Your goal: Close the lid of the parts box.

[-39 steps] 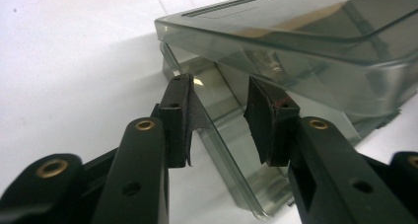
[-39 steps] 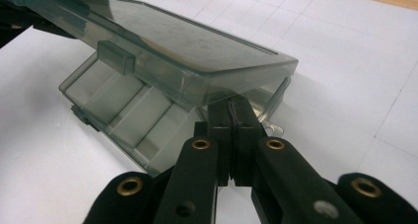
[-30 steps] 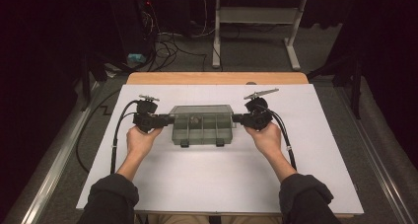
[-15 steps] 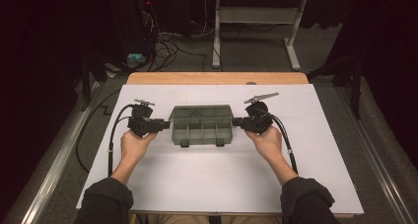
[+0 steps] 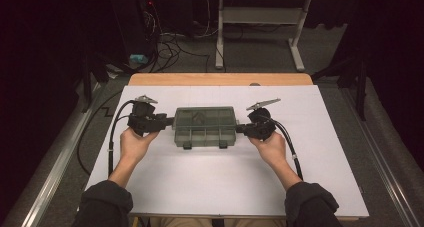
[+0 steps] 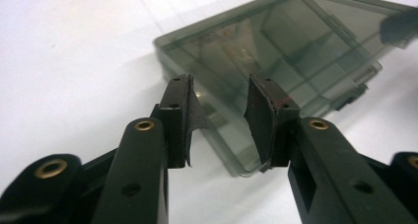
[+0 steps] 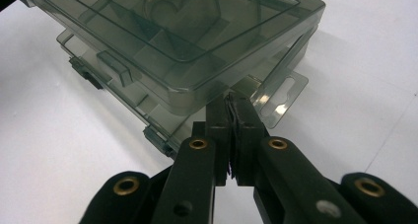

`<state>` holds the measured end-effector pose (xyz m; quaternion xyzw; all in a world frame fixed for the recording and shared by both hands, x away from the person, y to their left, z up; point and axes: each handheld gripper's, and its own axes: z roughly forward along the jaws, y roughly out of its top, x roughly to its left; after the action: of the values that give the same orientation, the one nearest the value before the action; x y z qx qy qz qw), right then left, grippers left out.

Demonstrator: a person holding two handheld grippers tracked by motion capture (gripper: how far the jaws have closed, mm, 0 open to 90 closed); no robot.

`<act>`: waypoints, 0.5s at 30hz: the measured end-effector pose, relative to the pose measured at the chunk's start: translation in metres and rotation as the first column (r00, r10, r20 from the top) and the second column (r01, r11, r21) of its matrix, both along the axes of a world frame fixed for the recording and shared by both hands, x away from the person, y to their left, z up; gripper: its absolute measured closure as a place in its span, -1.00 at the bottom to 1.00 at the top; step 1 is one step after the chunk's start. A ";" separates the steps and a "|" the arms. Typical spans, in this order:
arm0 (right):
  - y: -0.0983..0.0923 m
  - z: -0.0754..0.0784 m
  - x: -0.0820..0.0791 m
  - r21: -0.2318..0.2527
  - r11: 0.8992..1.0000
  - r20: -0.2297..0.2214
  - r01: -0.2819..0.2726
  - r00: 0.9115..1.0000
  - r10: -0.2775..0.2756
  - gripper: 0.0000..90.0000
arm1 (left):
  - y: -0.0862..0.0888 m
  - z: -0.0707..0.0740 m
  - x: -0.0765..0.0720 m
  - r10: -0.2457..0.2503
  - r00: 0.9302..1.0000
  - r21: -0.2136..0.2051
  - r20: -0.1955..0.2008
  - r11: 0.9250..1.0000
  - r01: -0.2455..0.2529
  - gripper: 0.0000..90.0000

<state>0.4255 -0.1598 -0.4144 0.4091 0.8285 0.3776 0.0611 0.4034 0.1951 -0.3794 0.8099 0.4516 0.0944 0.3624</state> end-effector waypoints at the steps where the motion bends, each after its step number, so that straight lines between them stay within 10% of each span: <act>1: 0.000 0.000 0.000 0.001 1.000 0.000 0.000 1.000 0.000 0.97 | -0.002 -0.002 0.000 -0.006 1.000 0.010 -0.004 1.000 0.006 0.40; 15: -0.005 -0.009 -0.002 -0.065 0.998 -0.008 0.026 1.000 -0.026 0.97 | -0.008 -0.023 -0.008 -0.020 0.999 0.042 -0.037 0.999 0.021 0.41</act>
<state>0.4230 -0.1652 -0.4238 0.4192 0.8352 0.3477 0.0758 0.3956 0.1869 -0.4023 0.8235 0.4476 0.0855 0.3379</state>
